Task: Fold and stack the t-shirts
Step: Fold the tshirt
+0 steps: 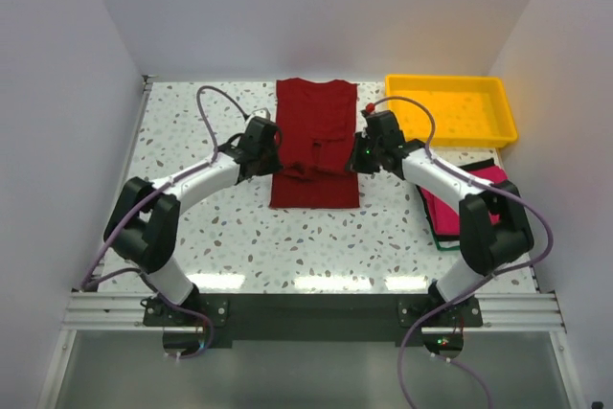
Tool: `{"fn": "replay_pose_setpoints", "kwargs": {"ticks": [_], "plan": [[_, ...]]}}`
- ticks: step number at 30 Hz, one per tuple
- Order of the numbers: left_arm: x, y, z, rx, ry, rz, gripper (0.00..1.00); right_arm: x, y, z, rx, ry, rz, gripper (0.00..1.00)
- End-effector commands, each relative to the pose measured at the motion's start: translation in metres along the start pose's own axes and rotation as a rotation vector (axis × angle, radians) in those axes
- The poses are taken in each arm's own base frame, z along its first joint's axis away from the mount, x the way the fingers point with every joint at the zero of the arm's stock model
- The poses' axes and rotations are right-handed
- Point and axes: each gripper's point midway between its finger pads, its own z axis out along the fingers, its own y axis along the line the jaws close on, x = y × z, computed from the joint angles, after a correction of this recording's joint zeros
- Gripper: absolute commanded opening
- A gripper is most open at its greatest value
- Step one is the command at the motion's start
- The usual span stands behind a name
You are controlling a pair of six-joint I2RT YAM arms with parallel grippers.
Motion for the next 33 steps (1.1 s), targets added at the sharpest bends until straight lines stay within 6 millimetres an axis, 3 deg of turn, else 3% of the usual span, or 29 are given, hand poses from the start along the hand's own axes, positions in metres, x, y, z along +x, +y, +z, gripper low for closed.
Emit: {"fn": "replay_pose_setpoints", "kwargs": {"ticks": [1, 9, 23, 29, 32, 33], "plan": [[-0.048, -0.015, 0.009, 0.054, -0.098, 0.009, 0.0, -0.036, 0.011, 0.008, -0.049, -0.065, -0.045, 0.0], [-0.073, -0.012, 0.037, 0.01, -0.107, 0.023, 0.0, -0.068, 0.006, 0.028, -0.052, -0.087, -0.026, 0.0], [-0.08, -0.005, 0.075, -0.022, -0.1, 0.046, 0.0, -0.088, -0.015, 0.059, -0.015, -0.093, 0.009, 0.0], [-0.08, -0.007, 0.087, 0.004, -0.064, 0.057, 0.0, -0.088, -0.021, 0.073, -0.022, -0.075, 0.04, 0.0], [-0.077, -0.006, 0.091, -0.008, -0.034, 0.064, 0.01, -0.089, -0.022, 0.077, -0.026, -0.076, 0.051, 0.09], [-0.078, -0.006, 0.09, -0.006, -0.034, 0.066, 0.07, -0.089, -0.022, 0.078, -0.027, -0.074, 0.06, 0.14]]}}
